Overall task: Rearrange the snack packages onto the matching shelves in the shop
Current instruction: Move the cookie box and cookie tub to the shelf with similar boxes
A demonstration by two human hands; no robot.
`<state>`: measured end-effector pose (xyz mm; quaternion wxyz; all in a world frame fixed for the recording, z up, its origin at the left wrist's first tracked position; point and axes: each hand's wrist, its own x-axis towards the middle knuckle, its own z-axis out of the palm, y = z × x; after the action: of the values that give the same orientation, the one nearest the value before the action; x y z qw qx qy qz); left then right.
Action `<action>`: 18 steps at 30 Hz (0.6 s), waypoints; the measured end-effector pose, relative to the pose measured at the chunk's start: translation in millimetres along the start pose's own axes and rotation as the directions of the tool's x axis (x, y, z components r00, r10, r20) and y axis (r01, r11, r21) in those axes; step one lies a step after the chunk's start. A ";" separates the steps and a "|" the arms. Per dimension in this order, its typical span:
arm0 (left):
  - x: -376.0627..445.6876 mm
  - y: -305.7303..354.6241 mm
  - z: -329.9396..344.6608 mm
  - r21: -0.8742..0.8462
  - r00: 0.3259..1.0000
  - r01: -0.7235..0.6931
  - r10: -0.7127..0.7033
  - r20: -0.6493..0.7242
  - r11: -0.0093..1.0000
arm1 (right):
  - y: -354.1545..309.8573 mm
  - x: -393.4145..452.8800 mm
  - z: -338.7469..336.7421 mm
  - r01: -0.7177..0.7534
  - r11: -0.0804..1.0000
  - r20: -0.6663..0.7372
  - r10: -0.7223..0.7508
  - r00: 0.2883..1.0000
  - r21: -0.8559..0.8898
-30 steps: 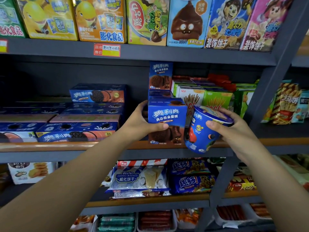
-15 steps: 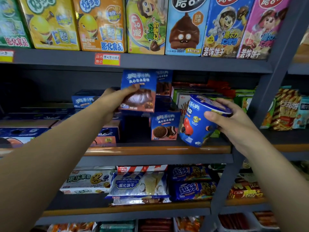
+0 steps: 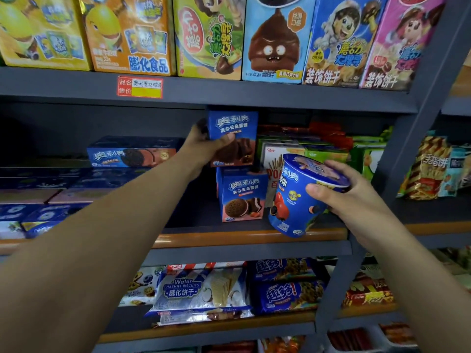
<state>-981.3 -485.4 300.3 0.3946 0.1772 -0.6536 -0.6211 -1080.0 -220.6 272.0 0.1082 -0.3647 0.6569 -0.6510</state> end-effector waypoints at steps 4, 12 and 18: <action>18.0 -9.6 5.6 0.131 0.997 -0.022 0.013 0.071 0.991 | 2.4 -4.8 -0.8 -0.008 1.000 0.028 0.008 1.000 -0.006; 37.8 -16.4 9.4 0.157 0.997 0.039 -0.050 0.065 0.987 | 12.3 -6.0 3.2 -0.045 0.999 0.035 0.045 0.998 0.010; 33.5 -23.1 2.9 0.124 0.996 0.054 -0.062 0.065 0.991 | 9.8 -4.3 13.5 -0.049 0.998 0.062 0.046 0.997 0.044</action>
<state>-1010.4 -511.5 288.5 0.3422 0.1986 -0.6981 -0.5967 -1072.0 -229.5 259.6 0.1520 -0.3662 0.6468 -0.6515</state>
